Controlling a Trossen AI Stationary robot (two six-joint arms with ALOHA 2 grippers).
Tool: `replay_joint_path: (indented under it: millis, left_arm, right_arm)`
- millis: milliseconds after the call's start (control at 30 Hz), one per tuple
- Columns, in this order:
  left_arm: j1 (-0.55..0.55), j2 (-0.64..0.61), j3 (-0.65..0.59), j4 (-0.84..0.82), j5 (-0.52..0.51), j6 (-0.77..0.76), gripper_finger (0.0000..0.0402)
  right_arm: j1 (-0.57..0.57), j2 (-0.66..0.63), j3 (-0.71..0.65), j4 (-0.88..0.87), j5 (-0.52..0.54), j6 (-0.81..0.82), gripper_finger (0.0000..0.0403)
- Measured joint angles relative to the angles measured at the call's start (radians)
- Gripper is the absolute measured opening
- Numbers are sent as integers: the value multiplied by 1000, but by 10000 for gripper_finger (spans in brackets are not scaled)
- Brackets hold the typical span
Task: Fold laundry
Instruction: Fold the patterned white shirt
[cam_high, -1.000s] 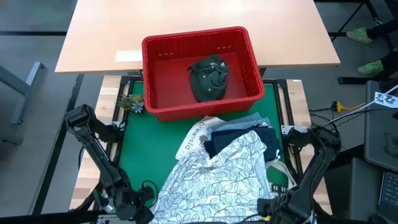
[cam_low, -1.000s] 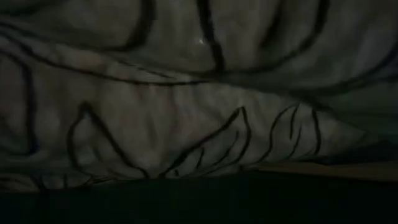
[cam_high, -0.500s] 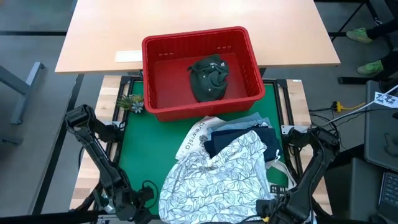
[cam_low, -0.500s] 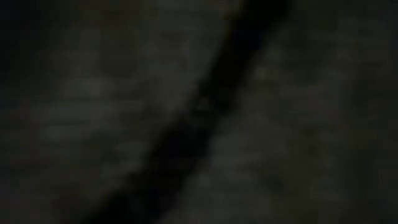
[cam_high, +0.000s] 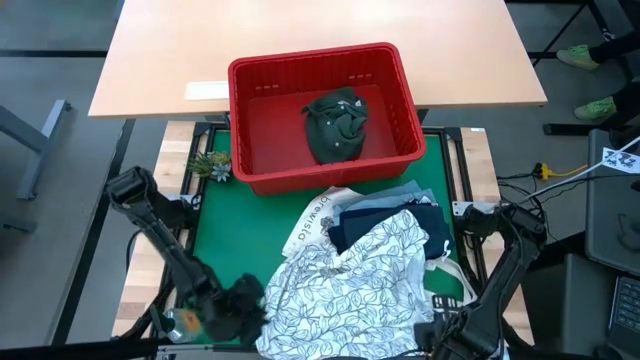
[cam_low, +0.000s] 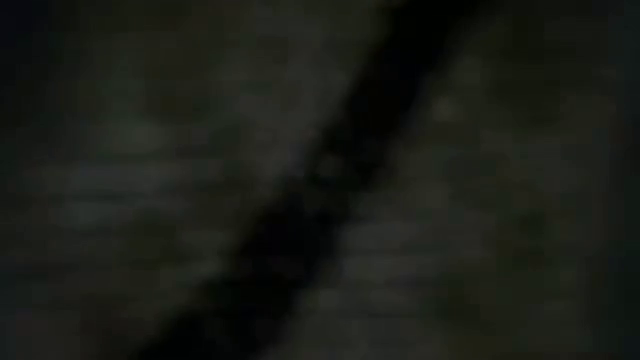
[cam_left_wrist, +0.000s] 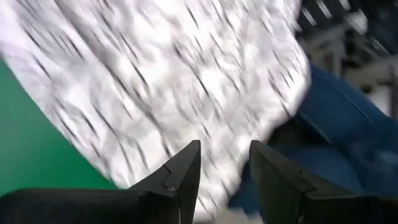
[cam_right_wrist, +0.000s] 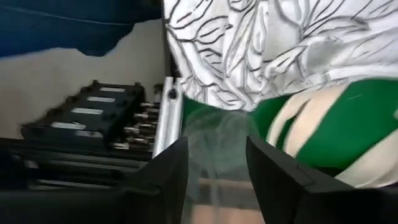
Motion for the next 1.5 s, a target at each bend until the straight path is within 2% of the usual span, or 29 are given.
replay_joint_path:
  millis: [133,333,433,600,833,1033,1267,1500]
  left_arm:
    - [119,0,0,-71,22,90,131]
    - [325,0,0,-163,185,248,131]
    - [409,0,0,-178,227,323,131]
    - [506,0,0,-211,239,386,126]
    - [561,0,-1,-223,216,412,113]
    - [570,54,-9,-212,214,411,110]
    - [570,147,-15,-181,291,410,105]
    - [568,161,-14,-156,329,411,93]
  right_arm:
    - [-15,-52,1,-31,107,-95,163]
    - [-72,-151,2,-54,278,-211,163]
    - [-108,-191,2,-52,317,-267,163]
    - [-165,-216,2,-51,321,-335,163]
    - [-205,-216,2,-50,321,-378,163]
    - [-203,-216,2,-47,320,-378,163]
    - [-203,-216,2,-45,313,-378,163]
    - [-203,-216,2,-45,313,-378,163]
